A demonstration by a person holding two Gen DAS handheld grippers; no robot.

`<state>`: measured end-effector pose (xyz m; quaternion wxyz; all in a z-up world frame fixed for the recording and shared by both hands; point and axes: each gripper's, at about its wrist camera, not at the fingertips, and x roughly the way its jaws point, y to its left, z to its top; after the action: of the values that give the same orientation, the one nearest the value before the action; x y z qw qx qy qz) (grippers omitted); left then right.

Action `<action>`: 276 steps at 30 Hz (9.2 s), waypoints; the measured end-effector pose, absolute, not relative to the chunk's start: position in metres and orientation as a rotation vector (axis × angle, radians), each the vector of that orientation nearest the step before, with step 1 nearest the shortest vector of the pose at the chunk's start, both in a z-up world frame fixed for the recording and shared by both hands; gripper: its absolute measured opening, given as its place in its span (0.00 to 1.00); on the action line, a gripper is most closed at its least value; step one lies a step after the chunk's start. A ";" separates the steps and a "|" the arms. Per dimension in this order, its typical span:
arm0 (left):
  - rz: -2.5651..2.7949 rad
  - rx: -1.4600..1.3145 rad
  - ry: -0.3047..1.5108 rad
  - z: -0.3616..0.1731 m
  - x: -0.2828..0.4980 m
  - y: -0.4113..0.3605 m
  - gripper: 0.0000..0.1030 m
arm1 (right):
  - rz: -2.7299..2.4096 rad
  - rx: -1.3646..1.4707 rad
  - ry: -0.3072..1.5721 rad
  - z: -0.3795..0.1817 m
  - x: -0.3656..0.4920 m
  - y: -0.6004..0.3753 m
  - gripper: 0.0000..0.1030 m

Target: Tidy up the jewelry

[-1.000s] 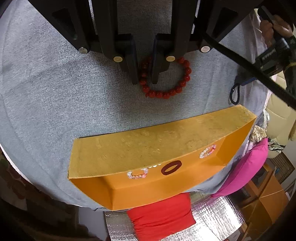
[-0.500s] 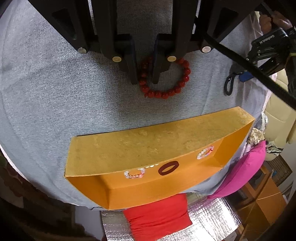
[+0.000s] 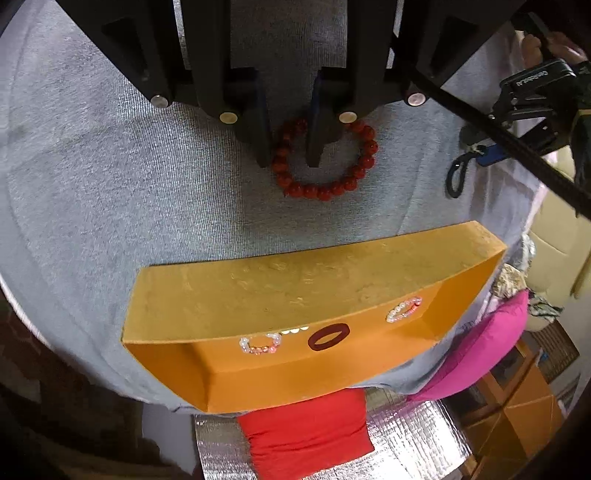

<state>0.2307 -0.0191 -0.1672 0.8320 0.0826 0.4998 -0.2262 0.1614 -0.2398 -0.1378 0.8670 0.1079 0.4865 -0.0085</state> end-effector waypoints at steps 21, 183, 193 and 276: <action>-0.522 0.197 1.034 -0.161 0.230 -0.030 0.22 | -0.089 0.223 0.988 -0.132 0.154 -0.266 0.10; -0.350 0.181 0.657 -0.045 0.216 -0.071 0.09 | -0.030 0.402 0.523 -0.032 0.149 -0.302 0.10; -0.417 0.100 0.696 -0.044 0.278 -0.075 0.09 | -0.033 0.472 0.524 -0.032 0.188 -0.310 0.10; 0.015 0.199 0.619 -0.001 0.179 -0.039 0.80 | -0.123 0.123 0.662 0.025 0.104 -0.245 0.54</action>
<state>0.1789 -0.0390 -0.0011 0.9476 0.0976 0.3040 0.0075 0.1045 -0.2449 0.0255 0.9419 0.0604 0.3248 -0.0604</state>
